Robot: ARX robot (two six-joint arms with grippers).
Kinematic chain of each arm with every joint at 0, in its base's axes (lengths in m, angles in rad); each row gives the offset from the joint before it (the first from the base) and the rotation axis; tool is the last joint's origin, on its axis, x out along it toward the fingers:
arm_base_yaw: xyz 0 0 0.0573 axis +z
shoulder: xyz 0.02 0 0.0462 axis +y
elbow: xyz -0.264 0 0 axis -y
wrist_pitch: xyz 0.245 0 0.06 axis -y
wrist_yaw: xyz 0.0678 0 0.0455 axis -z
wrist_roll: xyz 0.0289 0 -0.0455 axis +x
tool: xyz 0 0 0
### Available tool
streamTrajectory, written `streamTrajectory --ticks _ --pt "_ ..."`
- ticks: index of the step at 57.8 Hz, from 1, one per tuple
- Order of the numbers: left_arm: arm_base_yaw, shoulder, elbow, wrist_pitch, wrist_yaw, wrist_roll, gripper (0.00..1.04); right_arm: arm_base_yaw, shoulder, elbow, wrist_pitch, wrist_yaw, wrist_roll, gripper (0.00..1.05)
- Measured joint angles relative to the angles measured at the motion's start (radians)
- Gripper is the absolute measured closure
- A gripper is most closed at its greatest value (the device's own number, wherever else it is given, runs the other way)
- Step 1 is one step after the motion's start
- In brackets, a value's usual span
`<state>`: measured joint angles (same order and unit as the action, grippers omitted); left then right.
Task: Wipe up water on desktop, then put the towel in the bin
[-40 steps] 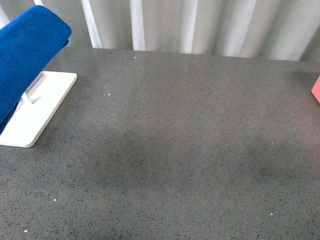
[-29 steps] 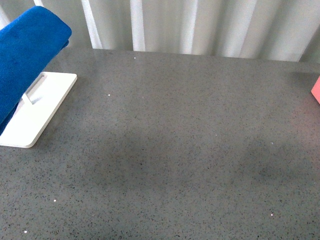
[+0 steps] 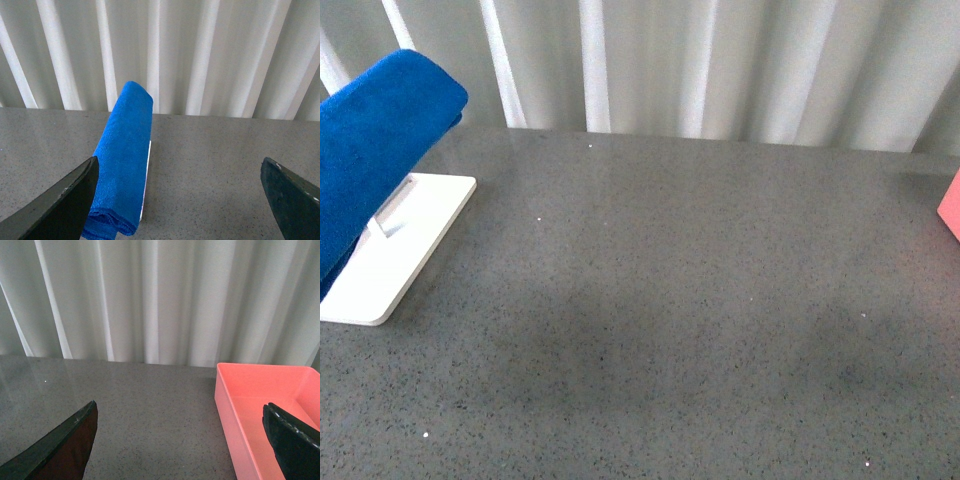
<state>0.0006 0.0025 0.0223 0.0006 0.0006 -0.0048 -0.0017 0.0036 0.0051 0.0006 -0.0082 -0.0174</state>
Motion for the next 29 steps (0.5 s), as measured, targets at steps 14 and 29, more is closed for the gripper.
streamTrajectory --ticks 14,29 --pt "0.000 0.000 0.000 0.000 0.000 0.000 0.07 0.000 0.000 0.000 0.000 0.000 0.000 0.07" --pt "0.000 0.000 0.000 0.000 0.000 0.000 0.07 0.000 0.000 0.000 0.000 0.000 0.000 0.07"
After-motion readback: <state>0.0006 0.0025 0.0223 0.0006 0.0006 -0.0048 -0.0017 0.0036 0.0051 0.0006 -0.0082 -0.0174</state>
